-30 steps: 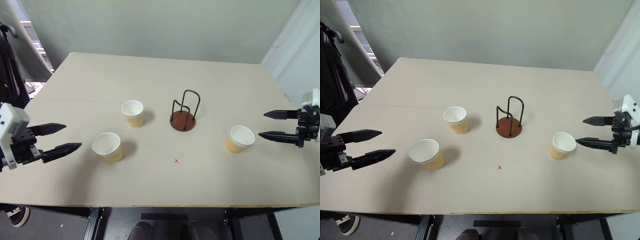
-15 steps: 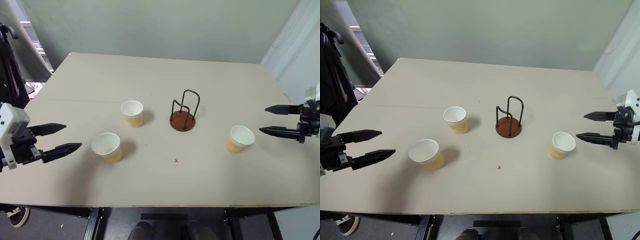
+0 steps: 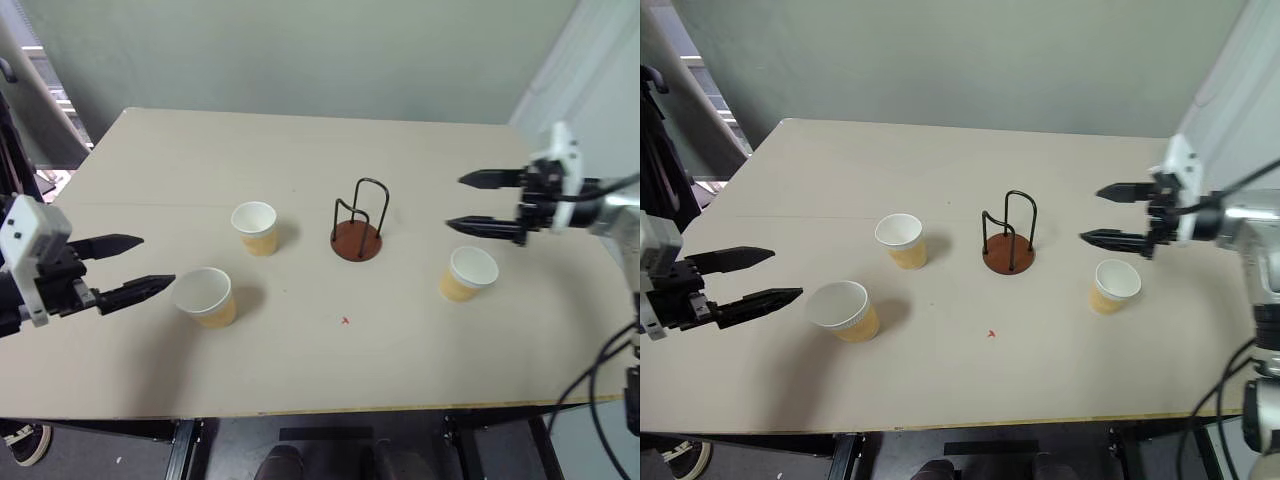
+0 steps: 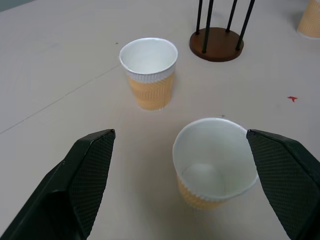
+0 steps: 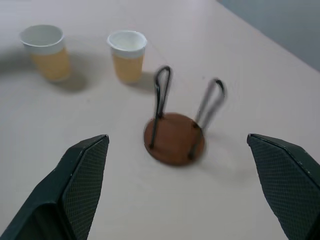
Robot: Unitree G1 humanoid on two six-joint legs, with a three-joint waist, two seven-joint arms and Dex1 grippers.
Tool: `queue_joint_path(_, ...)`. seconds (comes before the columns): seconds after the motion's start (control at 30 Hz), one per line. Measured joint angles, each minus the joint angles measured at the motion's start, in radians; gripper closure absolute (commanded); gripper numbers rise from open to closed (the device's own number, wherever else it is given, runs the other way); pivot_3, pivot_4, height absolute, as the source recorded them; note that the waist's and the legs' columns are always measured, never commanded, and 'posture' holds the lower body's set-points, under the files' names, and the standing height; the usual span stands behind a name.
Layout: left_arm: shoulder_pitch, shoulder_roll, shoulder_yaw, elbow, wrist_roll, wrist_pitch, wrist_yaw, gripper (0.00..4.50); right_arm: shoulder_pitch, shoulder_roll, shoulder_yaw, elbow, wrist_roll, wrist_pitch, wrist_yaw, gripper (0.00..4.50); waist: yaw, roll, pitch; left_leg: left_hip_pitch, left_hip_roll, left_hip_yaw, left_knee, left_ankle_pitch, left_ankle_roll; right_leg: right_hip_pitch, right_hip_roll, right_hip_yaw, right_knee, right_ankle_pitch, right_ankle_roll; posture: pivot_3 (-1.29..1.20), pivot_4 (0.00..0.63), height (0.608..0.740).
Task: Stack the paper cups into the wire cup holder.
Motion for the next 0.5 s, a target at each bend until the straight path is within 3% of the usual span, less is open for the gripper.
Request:
queue_joint_path(0.27,0.011,-0.026,-0.016,-0.031,-0.003,0.001,0.024,0.0,-0.029,0.154,0.166,-0.042,-0.099,0.118,-0.169,0.01,0.009,0.0,0.0,-0.01,0.0,-0.002,0.0,0.0,-0.001,-0.008,-0.001,0.0,-0.002,0.0,0.0,0.0,0.15,0.74)
queue_joint_path(0.5,0.02,-0.036,-0.013,-0.056,-0.014,0.008,0.045,0.0,-0.048,0.273,0.185,0.008,-0.146,0.174,-0.284,0.01,0.01,0.0,0.0,-0.012,0.0,-0.003,0.001,0.001,-0.002,-0.011,-0.001,0.0,-0.002,0.001,0.001,0.0,0.15,0.74)
